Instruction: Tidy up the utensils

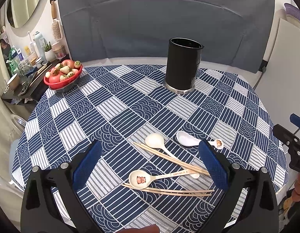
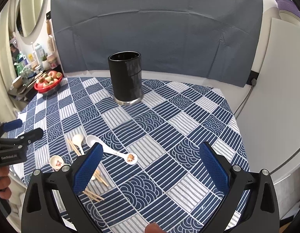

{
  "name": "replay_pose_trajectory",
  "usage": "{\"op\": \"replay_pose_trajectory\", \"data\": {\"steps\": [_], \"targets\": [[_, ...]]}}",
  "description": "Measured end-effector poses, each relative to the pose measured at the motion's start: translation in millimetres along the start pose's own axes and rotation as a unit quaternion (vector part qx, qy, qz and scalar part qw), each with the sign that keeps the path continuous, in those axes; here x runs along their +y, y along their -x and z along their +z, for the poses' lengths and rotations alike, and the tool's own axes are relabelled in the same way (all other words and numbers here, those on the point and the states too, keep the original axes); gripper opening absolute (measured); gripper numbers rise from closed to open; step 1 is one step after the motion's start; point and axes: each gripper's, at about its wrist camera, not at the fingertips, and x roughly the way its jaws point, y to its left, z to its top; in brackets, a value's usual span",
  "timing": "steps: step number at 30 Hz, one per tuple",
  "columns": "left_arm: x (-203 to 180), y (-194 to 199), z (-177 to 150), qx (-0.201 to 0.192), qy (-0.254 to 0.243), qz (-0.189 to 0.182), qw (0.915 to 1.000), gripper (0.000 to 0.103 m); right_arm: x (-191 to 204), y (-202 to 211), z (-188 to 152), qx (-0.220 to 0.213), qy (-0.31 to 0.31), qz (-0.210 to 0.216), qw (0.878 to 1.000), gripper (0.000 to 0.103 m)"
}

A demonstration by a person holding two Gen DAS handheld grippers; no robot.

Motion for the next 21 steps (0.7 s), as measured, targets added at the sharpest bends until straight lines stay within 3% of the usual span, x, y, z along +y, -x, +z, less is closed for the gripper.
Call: {"op": "replay_pose_trajectory", "data": {"steps": [21], "targets": [[-13,-1,-6,0.010,-0.008,0.007,0.9999,0.097,-11,0,-7,0.011,0.000,0.004,1.000,0.095]]}}
